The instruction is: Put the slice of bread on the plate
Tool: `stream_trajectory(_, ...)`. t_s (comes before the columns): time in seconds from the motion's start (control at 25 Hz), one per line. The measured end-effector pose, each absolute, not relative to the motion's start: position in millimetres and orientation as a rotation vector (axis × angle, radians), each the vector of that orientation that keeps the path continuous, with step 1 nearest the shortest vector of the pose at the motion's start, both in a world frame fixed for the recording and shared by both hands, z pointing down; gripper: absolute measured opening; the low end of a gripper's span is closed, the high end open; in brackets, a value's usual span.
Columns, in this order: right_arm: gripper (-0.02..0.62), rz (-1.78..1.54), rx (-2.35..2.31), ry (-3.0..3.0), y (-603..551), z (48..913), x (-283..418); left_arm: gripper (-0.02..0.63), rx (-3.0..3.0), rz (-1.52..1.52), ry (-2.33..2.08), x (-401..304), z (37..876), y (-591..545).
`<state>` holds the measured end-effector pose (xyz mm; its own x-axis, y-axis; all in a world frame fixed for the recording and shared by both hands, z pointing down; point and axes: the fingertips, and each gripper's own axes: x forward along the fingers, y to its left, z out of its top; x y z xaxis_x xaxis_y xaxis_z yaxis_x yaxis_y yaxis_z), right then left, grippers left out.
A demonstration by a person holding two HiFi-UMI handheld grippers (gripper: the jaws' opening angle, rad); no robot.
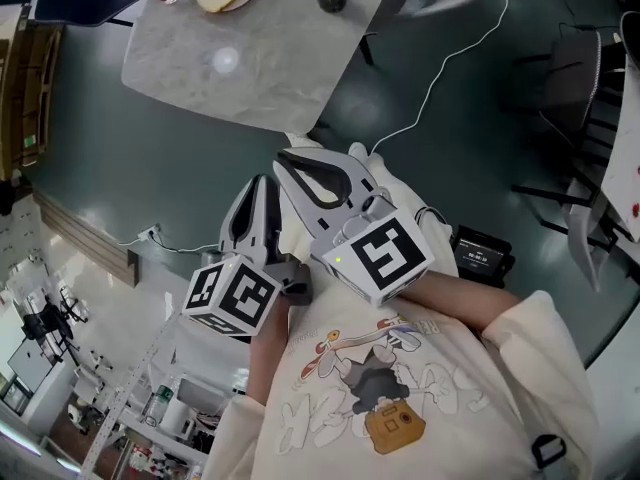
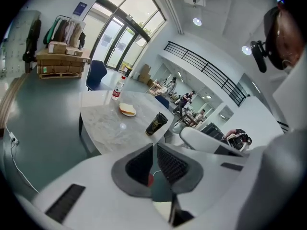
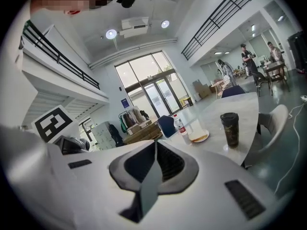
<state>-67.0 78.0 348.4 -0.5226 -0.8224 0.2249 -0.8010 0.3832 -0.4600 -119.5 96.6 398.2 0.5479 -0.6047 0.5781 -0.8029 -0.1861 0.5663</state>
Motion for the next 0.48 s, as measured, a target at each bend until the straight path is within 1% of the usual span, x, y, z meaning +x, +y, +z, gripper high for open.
stream_trajectory(0.24,0.018,-0.832,-1.46,2.663,113.5,353.0,-85.3,0.041,1.88,0.26,-1.157,-127.0,397.8,131.4)
stream_trajectory(0.48,0.018,-0.843,-1.542,2.63,113.2,352.9,-82.1,0.041,1.892,0.271,-1.105,-126.8,393.4,128.9)
